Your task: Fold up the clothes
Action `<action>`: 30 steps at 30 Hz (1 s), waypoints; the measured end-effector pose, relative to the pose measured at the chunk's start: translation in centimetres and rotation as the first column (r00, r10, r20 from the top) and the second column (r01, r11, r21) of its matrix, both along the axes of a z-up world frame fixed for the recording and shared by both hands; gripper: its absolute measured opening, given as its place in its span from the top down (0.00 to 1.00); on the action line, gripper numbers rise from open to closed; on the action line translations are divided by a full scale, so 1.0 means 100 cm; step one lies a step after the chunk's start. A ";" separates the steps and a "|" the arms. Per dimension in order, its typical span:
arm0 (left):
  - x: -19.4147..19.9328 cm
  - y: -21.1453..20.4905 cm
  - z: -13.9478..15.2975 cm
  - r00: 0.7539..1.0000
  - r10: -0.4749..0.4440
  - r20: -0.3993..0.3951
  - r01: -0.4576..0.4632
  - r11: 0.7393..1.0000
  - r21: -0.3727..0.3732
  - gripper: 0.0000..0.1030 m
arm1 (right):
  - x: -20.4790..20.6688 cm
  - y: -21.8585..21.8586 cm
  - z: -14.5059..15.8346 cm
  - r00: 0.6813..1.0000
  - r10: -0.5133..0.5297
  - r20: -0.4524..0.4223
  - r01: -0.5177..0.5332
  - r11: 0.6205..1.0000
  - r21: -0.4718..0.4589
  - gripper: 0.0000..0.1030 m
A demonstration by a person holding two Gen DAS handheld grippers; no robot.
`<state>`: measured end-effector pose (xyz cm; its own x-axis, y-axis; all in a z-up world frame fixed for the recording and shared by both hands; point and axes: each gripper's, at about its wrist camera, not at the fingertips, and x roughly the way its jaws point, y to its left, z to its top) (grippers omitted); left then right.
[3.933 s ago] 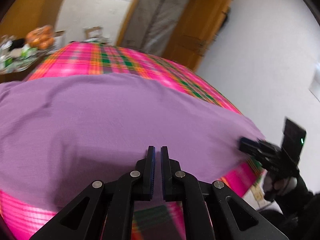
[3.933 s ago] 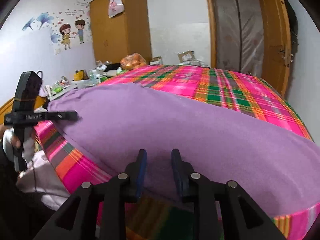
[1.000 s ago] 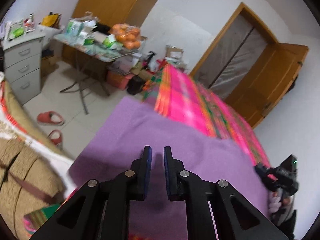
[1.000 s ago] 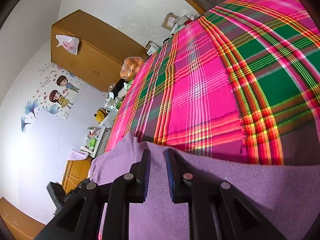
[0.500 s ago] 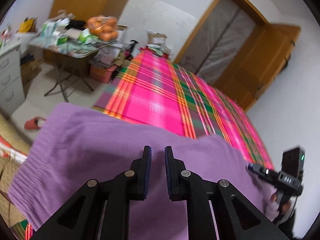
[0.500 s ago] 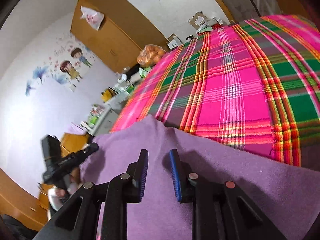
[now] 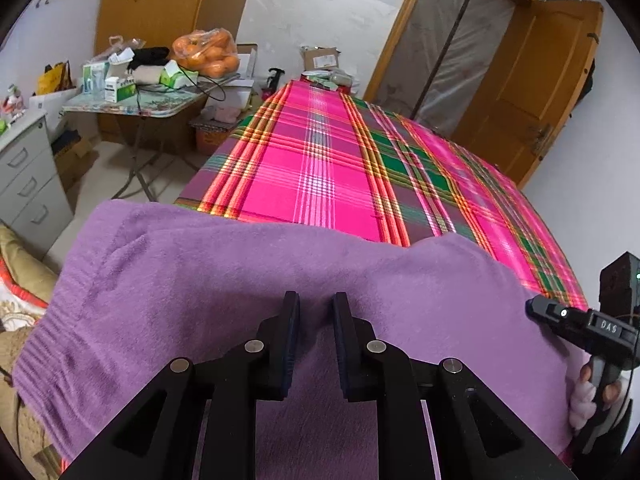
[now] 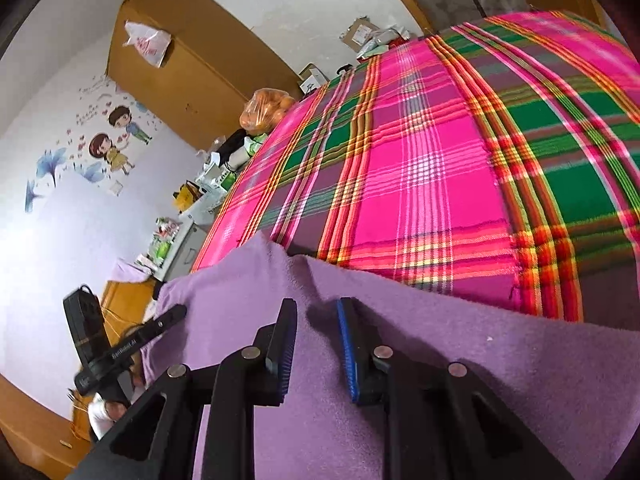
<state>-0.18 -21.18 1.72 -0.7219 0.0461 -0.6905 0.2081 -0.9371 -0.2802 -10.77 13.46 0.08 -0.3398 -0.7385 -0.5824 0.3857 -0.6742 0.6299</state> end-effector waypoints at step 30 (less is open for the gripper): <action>0.063 -0.066 -0.007 0.978 0.206 -0.038 -0.207 0.978 -0.004 0.75 | -0.002 0.002 0.000 1.000 -0.003 0.017 0.003 1.000 -0.020 0.80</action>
<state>6.13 -27.77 1.04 -0.7405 -0.1118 -0.6626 0.3870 -0.8771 -0.2846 -11.01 13.65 0.11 -0.3321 -0.7489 -0.5735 0.3730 -0.6627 0.6494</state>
